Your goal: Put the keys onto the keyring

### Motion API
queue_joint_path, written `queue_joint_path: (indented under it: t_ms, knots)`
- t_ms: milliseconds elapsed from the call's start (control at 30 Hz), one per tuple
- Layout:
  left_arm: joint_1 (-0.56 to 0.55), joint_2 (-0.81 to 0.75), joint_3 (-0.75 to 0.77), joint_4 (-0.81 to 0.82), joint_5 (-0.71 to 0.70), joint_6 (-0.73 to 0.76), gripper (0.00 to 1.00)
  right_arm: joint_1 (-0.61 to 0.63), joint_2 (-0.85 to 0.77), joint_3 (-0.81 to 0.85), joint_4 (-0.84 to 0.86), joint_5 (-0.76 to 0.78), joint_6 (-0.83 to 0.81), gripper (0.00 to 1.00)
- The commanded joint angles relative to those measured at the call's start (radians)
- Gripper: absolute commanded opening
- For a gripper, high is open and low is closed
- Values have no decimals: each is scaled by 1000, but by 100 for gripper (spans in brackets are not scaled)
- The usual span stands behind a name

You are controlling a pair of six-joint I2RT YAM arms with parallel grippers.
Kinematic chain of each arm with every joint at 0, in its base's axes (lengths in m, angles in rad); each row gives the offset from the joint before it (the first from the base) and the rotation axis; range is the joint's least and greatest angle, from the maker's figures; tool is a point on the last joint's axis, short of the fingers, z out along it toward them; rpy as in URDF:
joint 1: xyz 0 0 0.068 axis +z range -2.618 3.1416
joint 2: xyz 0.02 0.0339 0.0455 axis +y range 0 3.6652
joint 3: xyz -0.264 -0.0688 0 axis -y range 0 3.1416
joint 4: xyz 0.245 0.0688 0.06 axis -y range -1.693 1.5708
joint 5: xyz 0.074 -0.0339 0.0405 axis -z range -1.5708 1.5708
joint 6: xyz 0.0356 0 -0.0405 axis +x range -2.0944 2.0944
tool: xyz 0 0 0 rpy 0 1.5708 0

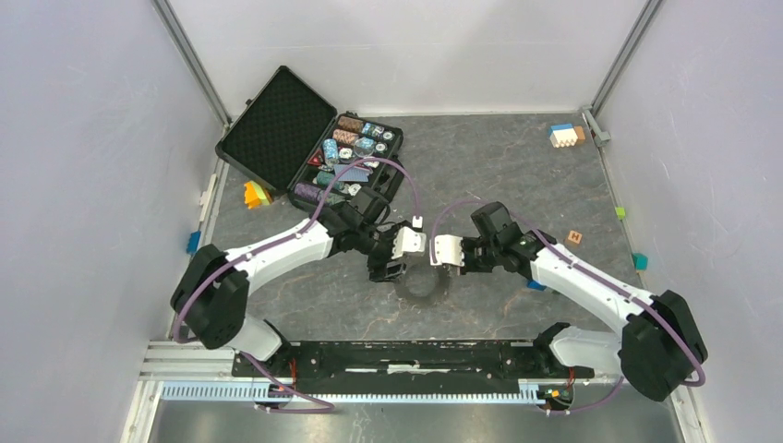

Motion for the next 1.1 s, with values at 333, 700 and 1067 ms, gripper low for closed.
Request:
queue_joint_path:
  t_ms: [333,700,1067]
  knots:
    - [7,41,-52,302,-18,-66,79,2,-112,130,-41,52,-33,0]
    - [37,57,99,224,25,42,83,1,-145,294,-118,-106,-86,0]
    - [44,42,296,-25,1,161,86,12,-117,449,-164,-174,-130,0]
